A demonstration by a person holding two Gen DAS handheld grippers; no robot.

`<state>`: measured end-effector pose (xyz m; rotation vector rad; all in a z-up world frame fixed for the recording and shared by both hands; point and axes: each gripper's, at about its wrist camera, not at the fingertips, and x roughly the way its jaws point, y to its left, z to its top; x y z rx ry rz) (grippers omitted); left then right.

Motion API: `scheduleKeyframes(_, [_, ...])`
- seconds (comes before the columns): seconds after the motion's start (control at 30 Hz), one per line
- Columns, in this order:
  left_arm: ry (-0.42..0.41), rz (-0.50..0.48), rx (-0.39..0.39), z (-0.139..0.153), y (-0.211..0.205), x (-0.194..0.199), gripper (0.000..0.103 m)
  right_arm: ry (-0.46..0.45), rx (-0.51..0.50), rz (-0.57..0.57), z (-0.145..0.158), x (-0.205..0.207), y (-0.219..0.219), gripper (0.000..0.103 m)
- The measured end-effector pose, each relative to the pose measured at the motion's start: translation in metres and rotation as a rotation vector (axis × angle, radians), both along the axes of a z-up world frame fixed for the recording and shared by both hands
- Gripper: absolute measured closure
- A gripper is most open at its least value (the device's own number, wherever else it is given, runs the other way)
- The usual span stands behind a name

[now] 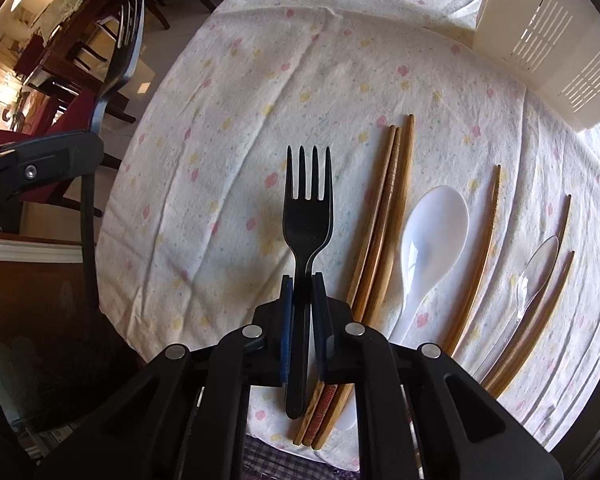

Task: Organize utensils
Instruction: 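Lift the black fork with the left gripper while the right gripper grasps the other black fork, then carry both forks over the white caddy and open both grippers to drop them in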

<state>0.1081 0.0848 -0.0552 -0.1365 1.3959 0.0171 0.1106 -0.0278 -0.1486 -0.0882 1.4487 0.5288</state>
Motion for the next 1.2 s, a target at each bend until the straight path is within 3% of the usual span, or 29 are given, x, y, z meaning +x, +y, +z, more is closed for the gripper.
scheduleKeyframes(0.17, [-0.045, -0.020, -0.015, 0.015, -0.011, 0.007, 0.094, -0.080, 0.186, -0.085, 0.031, -0.006, -0.042, 0.093])
scheduleKeyframes(0.33, [-0.151, -0.071, -0.058, 0.054, -0.039, 0.022, 0.094, -0.213, 0.378, -0.190, 0.074, -0.014, -0.099, 0.093])
scheduleKeyframes(0.57, [-0.450, -0.154, -0.140, 0.137, -0.094, 0.058, 0.094, -0.430, 0.488, -0.315, 0.131, -0.021, -0.167, 0.093])
scheduleKeyframes(0.77, [-0.721, -0.208, -0.147, 0.173, -0.138, 0.099, 0.094, -0.504, 0.540, -0.382, 0.153, -0.012, -0.206, 0.093])
scheduleKeyframes(0.93, [-0.873, -0.269, -0.094, 0.158, -0.172, 0.131, 0.094, -0.531, 0.575, -0.420, 0.159, -0.010, -0.241, 0.093])
scheduleKeyframes(1.2, [-0.887, -0.258, -0.079, 0.096, -0.181, 0.161, 0.094, -0.603, 0.584, -0.459, 0.175, -0.002, -0.260, 0.093])
